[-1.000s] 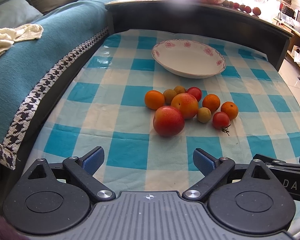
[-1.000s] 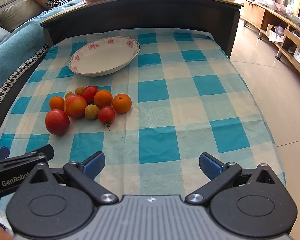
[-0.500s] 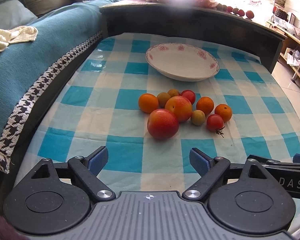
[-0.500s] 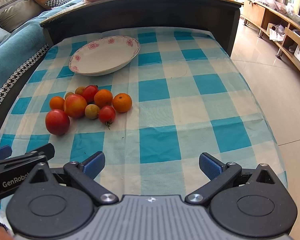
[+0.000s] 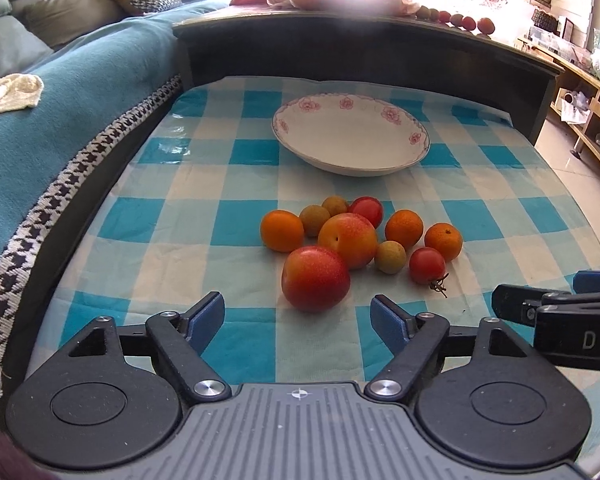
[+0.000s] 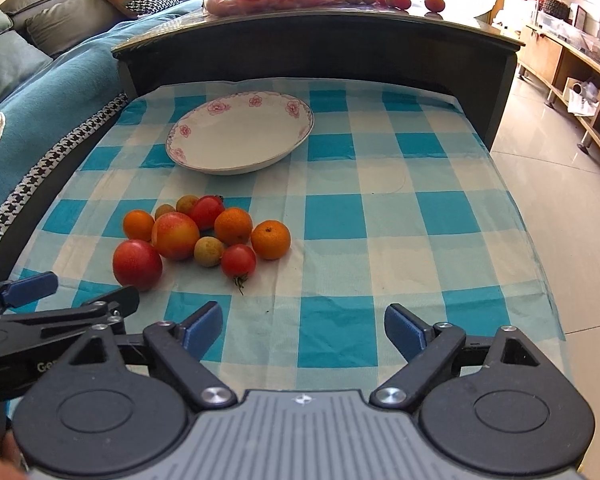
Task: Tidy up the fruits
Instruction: 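Grasp a large red tomato with the left tool while the right tool grasps a cherry tomato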
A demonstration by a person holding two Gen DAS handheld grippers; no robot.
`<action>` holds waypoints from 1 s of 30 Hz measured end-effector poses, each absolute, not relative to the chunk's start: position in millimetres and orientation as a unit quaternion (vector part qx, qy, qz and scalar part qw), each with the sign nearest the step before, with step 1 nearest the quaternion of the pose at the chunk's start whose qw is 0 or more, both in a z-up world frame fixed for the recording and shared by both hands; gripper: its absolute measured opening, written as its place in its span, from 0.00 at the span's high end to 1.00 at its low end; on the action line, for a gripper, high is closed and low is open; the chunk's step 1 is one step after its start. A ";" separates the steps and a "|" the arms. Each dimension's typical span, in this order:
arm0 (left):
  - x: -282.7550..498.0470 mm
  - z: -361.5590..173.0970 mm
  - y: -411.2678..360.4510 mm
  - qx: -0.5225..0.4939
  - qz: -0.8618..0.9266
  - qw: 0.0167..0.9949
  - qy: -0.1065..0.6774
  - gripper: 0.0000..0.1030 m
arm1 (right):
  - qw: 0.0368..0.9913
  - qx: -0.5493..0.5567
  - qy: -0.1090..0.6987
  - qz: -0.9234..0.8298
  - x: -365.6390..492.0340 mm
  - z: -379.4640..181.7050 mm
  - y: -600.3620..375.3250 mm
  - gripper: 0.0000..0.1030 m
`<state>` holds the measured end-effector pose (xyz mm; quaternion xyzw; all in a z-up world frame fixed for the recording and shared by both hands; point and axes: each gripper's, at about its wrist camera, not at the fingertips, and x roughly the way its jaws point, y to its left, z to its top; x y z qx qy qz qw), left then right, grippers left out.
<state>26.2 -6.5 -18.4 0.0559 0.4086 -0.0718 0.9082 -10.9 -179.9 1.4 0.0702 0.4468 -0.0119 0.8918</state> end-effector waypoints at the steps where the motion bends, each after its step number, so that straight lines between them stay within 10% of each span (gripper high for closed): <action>1: 29.3 -20.1 -7.1 0.057 -0.071 0.907 0.411 0.20 | 0.892 0.072 0.447 -0.008 -6.9 1.4 -181.6 0.15; 30: 59.9 -42.5 -3.4 0.001 -0.101 0.894 0.436 0.47 | 0.879 0.084 0.455 0.118 41.9 -30.1 -170.5 0.60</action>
